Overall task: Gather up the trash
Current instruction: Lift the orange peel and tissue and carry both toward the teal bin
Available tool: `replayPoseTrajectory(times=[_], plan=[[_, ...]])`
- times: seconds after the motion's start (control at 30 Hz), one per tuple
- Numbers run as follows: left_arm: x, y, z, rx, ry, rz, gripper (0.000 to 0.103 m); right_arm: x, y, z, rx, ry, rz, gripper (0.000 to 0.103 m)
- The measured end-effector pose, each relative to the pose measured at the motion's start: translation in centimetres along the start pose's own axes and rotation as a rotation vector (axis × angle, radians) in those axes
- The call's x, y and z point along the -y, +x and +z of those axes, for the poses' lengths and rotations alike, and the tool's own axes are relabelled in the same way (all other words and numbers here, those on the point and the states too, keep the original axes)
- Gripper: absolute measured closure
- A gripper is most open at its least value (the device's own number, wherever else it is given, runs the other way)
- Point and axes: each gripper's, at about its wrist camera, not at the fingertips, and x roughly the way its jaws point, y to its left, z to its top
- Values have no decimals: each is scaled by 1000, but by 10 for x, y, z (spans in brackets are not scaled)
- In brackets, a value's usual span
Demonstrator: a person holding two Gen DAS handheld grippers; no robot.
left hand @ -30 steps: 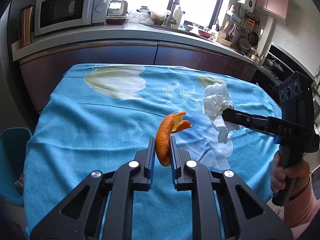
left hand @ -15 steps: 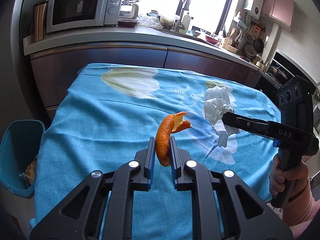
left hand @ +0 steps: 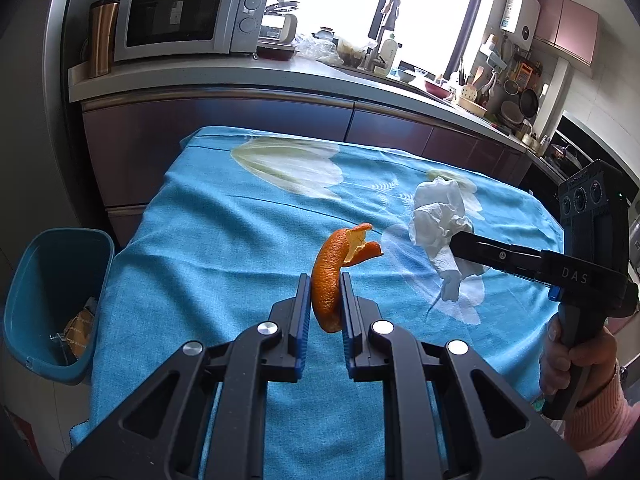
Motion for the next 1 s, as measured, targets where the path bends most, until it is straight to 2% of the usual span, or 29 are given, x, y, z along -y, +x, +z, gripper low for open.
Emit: replayPoseTrajectory(times=[1.0], plan=[[-49,-32,-11,32,-93,64,89,-29,30,-2,-67,-69,64,91]])
